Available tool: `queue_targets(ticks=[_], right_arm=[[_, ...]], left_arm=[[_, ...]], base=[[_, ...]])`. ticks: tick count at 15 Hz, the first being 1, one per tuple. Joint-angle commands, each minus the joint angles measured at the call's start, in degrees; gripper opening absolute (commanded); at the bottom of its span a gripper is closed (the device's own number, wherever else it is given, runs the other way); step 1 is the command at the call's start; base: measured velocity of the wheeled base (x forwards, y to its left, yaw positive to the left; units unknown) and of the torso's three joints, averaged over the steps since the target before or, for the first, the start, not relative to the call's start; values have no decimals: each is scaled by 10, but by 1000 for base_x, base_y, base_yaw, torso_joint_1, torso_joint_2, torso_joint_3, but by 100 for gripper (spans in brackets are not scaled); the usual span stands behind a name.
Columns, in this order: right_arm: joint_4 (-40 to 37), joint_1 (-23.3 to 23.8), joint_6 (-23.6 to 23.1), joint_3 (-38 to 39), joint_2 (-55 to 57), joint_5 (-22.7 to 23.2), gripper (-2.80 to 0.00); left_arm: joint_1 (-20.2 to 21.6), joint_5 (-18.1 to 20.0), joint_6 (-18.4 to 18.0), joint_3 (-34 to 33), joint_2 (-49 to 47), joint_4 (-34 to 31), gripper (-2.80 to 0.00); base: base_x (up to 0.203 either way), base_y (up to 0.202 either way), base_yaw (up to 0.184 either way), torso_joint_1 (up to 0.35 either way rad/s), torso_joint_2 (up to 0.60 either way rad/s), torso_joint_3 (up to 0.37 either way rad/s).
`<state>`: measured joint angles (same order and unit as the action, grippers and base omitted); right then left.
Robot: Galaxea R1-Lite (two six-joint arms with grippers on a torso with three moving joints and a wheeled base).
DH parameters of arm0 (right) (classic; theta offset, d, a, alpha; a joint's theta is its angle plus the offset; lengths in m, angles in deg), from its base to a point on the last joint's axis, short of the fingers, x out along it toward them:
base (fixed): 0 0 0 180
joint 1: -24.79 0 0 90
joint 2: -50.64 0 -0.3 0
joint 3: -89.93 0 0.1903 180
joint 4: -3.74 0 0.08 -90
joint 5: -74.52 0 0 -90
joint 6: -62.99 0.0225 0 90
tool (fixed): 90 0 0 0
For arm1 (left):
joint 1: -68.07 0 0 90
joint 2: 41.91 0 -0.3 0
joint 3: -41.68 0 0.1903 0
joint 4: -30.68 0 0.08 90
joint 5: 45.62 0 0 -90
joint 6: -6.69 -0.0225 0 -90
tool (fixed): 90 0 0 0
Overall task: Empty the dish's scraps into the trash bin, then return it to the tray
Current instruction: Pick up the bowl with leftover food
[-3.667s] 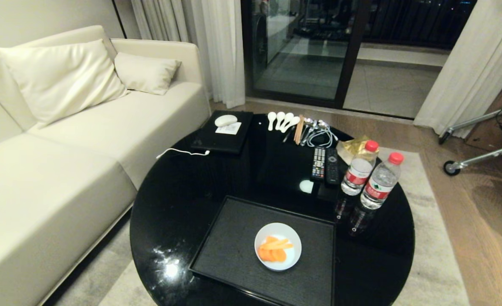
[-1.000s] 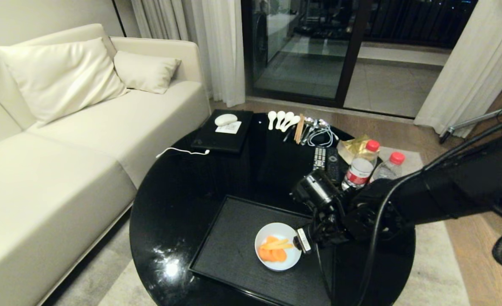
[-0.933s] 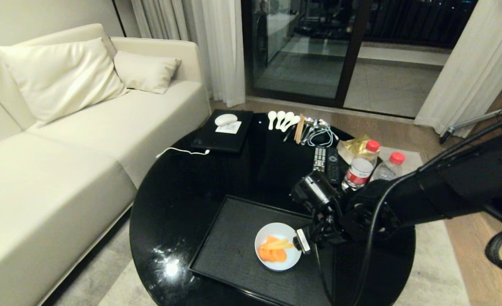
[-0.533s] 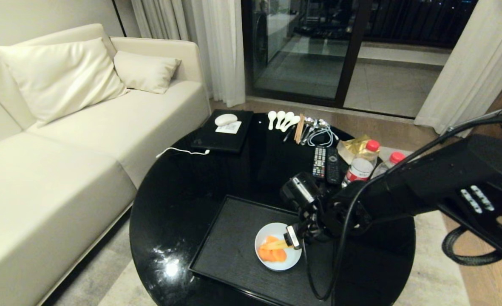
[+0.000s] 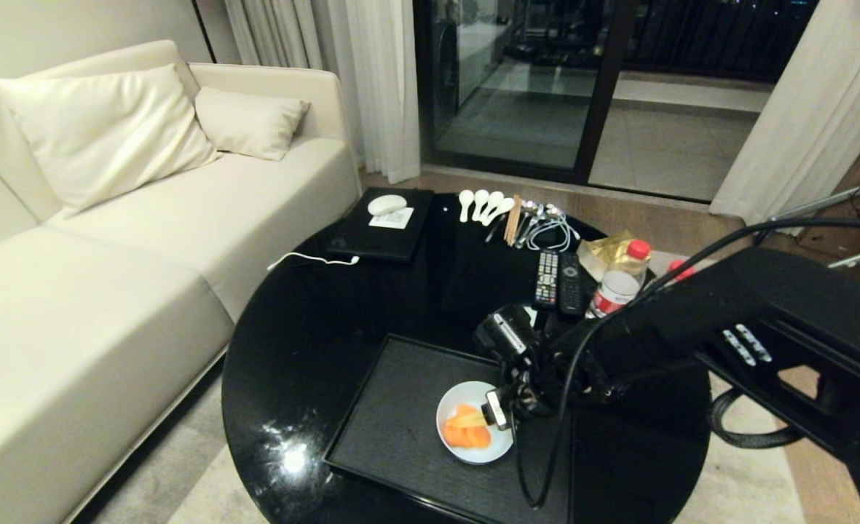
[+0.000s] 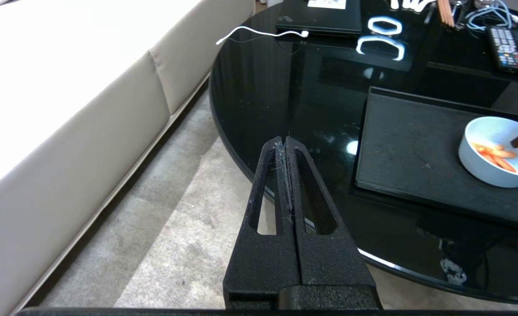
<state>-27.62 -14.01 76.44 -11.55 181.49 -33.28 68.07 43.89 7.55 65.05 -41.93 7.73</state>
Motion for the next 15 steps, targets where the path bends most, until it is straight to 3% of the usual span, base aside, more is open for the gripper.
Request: queue_targets(ticks=[1, 15], right_arm=[[2, 11, 1, -3, 14, -1, 0], [6, 11, 18, -10, 33, 1, 0]], left_arm=[[0, 0, 0, 0, 0, 0, -280], [0, 0, 0, 0, 0, 0, -280]], base=[[0, 0, 0, 0, 0, 0], [0, 0, 0, 0, 0, 0]])
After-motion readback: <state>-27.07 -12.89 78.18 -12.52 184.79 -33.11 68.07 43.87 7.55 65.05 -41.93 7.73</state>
